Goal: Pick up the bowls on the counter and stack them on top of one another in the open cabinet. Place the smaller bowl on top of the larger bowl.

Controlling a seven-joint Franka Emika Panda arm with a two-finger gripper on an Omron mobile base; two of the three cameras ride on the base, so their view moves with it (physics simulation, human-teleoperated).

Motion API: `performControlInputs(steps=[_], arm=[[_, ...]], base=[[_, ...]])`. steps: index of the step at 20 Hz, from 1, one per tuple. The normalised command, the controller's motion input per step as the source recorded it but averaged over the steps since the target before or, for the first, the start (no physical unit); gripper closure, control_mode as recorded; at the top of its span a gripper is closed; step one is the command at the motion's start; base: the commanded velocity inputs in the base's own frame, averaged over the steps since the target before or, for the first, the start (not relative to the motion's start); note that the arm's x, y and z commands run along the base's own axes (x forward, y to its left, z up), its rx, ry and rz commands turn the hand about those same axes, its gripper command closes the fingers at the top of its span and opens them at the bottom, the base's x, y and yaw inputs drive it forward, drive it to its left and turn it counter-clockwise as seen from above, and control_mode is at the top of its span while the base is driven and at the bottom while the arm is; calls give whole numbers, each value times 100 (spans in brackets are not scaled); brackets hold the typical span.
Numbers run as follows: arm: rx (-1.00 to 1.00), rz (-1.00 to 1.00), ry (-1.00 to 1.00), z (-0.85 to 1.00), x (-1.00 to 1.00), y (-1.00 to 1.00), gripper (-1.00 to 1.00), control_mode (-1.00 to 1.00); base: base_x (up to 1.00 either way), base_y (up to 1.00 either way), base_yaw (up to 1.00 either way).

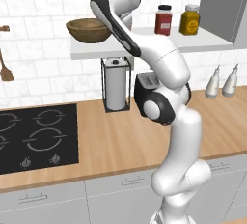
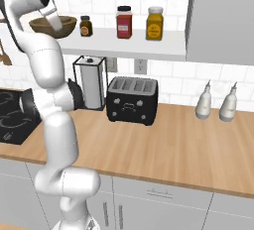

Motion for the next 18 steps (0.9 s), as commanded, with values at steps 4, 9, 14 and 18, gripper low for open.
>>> performControlInputs(steps=[4,9,14,18], arm=[[10,0,-28,-97,-100,-100,-100,-100],[7,0,-29,-100,-100,-100,-100,-100],[1,0,-29,-100,-100,-100,-100,-100],[0,0,-23,-100,-100,-100,-100,-100]], base=[[0,0,0],[0,0,0],[0,0,0],[0,0,0]])
